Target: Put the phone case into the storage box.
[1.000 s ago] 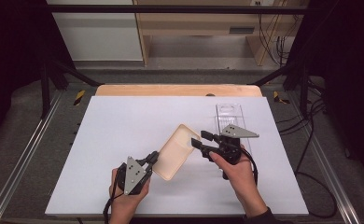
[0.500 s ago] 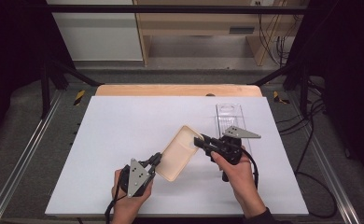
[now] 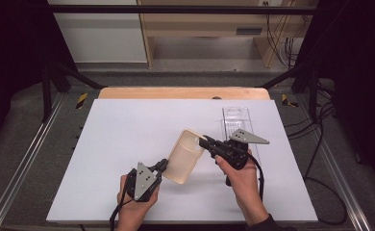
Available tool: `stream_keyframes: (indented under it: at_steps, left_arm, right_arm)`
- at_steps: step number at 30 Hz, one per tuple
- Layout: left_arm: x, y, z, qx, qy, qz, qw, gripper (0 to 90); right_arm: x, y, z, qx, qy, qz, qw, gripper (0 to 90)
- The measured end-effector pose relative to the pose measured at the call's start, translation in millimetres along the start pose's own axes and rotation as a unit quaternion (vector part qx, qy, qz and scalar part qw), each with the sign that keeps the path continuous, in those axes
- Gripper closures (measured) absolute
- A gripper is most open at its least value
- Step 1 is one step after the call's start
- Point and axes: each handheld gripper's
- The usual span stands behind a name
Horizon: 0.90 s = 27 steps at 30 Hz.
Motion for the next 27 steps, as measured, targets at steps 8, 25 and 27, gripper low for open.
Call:
stream_keyframes:
  at_steps: [8, 25, 27]
  left_arm:
    - [0.0, -14.1, 2.6, -0.038, 0.003, 0.006, 0.9993, 56.8]
    - [-25.6, -67.2, 30.0, -0.115, -0.002, -0.002, 0.9933, 8.7]
    - [-25.9, -69.1, 30.8, -0.114, 0.0, -0.002, 0.9935, 7.0]
  right_arm:
    - [5.0, -9.4, -22.3, -0.065, -0.007, 0.02, 0.9977, 79.0]
    - [-17.9, 7.1, -63.6, -0.117, -0.008, 0.046, 0.992, 78.9]
    - [-20.7, 9.0, -67.1, -0.12, -0.009, 0.049, 0.9915, 78.9]
Point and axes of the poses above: each handheld gripper's, and its own axes: x roughly forward along the jaws, z roughly out of its underside, y roughly to its right, and after that the axes turned 7 degrees about -x, right-handed
